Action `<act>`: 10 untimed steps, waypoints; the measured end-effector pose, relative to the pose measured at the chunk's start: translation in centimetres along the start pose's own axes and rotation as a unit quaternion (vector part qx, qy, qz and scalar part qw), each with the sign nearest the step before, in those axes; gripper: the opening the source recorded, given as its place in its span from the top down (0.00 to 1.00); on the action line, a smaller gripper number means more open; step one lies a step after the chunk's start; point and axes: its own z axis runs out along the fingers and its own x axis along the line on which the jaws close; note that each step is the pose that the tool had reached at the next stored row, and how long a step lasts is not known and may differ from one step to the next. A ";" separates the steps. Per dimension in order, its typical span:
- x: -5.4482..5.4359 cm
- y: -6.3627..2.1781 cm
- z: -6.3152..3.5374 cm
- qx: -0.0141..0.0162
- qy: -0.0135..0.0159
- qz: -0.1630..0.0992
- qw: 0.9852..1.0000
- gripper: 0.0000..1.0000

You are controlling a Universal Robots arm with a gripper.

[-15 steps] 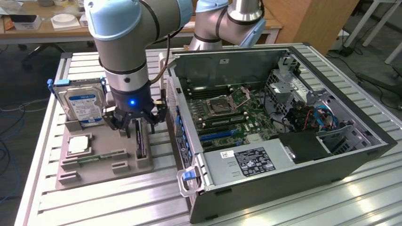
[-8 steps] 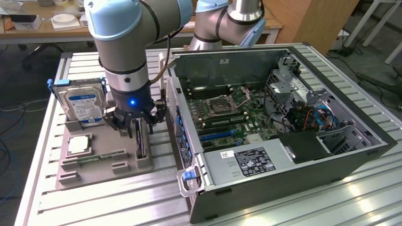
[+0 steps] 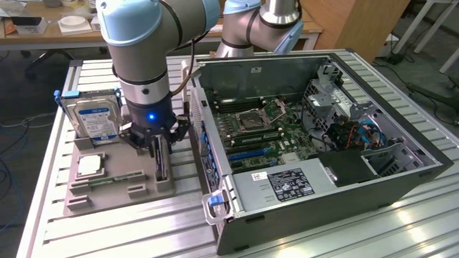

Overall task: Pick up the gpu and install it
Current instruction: 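Pick up the gpu and move the gpu toward the slot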

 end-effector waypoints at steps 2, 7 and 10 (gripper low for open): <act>0.0 0.00 0.00 0.000 0.000 -0.001 1.000 0.60; 0.0 0.00 0.00 0.000 0.000 -0.003 1.000 0.67; 0.0 -0.01 0.00 0.000 0.000 -0.003 1.000 0.67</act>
